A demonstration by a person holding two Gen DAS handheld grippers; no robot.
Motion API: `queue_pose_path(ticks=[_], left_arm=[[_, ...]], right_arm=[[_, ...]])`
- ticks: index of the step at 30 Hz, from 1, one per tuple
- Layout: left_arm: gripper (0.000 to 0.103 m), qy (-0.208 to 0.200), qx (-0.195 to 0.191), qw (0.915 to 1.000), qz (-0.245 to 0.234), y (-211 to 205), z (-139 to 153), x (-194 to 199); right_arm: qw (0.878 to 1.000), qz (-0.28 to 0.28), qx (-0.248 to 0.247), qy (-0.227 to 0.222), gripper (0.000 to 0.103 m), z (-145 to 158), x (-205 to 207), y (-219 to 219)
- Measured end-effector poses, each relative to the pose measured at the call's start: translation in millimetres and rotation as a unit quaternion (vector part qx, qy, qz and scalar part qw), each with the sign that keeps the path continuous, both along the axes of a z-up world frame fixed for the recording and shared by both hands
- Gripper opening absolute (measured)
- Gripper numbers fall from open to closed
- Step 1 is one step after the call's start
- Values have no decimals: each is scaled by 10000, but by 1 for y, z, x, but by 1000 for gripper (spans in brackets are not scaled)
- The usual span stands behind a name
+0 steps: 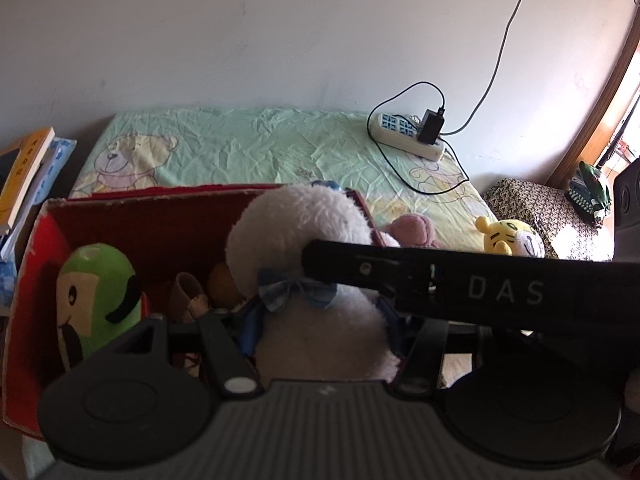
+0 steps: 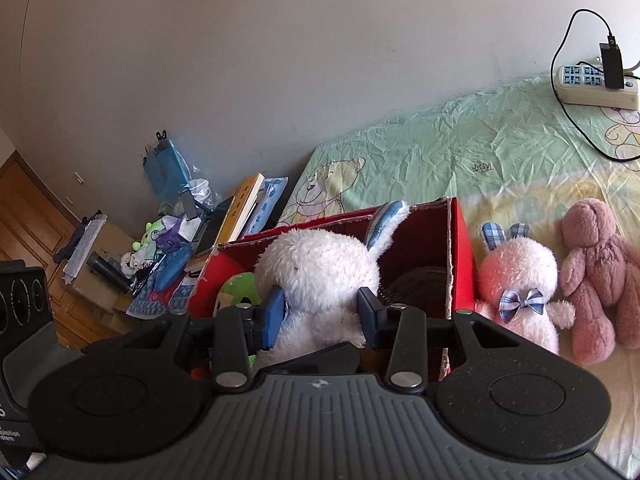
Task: Organize objects
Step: 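Lift the white bunny with the right gripper and carry it to the red box, then lower the white bunny into the red box and open the right gripper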
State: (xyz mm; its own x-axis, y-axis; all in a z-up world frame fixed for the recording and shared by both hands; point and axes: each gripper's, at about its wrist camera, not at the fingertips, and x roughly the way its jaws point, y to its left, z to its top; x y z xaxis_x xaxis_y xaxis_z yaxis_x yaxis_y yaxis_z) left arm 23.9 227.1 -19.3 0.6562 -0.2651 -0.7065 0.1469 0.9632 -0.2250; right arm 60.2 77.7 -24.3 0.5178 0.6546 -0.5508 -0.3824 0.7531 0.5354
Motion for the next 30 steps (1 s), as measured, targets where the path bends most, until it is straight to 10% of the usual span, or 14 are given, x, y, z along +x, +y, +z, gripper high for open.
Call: queue_pose_path(ticks=[16, 30], left_arm=[[58, 558, 120, 9978, 329, 37, -40, 11], [63, 596, 376, 9961, 537, 51, -45, 8]], right_arm=[[9944, 443, -59, 963, 42, -40, 31, 38], [9923, 884, -383, 780, 44, -42, 41, 67]])
